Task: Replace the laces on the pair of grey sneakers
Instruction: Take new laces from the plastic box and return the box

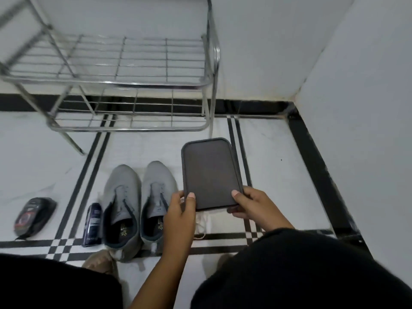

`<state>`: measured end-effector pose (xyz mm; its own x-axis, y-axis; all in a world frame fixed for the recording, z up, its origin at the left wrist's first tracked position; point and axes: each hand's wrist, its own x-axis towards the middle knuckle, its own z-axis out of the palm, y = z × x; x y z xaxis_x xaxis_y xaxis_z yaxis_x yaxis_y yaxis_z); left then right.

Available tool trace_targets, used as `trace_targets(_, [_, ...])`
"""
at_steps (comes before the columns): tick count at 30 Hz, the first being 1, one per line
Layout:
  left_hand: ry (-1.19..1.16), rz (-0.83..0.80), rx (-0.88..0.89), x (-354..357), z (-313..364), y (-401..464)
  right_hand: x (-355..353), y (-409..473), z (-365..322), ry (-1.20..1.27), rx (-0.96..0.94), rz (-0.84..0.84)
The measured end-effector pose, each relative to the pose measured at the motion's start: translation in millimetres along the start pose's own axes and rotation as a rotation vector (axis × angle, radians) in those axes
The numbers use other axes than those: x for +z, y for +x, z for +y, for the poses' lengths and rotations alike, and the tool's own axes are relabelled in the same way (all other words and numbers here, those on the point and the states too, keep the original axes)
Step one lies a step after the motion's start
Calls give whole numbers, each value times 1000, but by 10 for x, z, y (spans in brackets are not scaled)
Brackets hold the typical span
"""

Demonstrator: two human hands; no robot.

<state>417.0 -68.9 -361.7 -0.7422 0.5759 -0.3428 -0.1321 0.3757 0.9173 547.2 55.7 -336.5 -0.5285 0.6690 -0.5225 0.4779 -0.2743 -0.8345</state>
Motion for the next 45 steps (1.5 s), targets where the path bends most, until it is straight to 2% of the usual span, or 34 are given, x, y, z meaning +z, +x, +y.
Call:
trace_targets(3, [-48,111,104,-314,401,102,172,67,-548,27,-50,-72])
trace_targets(6, [-118,77,118,-519,712,319,337,249,-932,132,-54,-98])
trace_targets(13, [-232,56,-63,-694,1087,1175,565,910,-1537,286,-58,63])
trace_targets(25, [-205,-76,25,-483,1235,2242,635,2092,-1837,398,-102,201])
trace_targets(29, [-232,13,42,-424,1281,2357,620,2200,-1826,421,-89,213])
trace_targets(33, [-304,145,-23,-379,1372,2467,605,2231,-1800,432,-104,199])
trace_targets(38, [-437,54,-171,-404,1451,2485,597,2240,-1804,418,-92,201])
trace_targets(45, [-452,91,-238,-398,1513,2539,621,2195,-1893,436,-23,239])
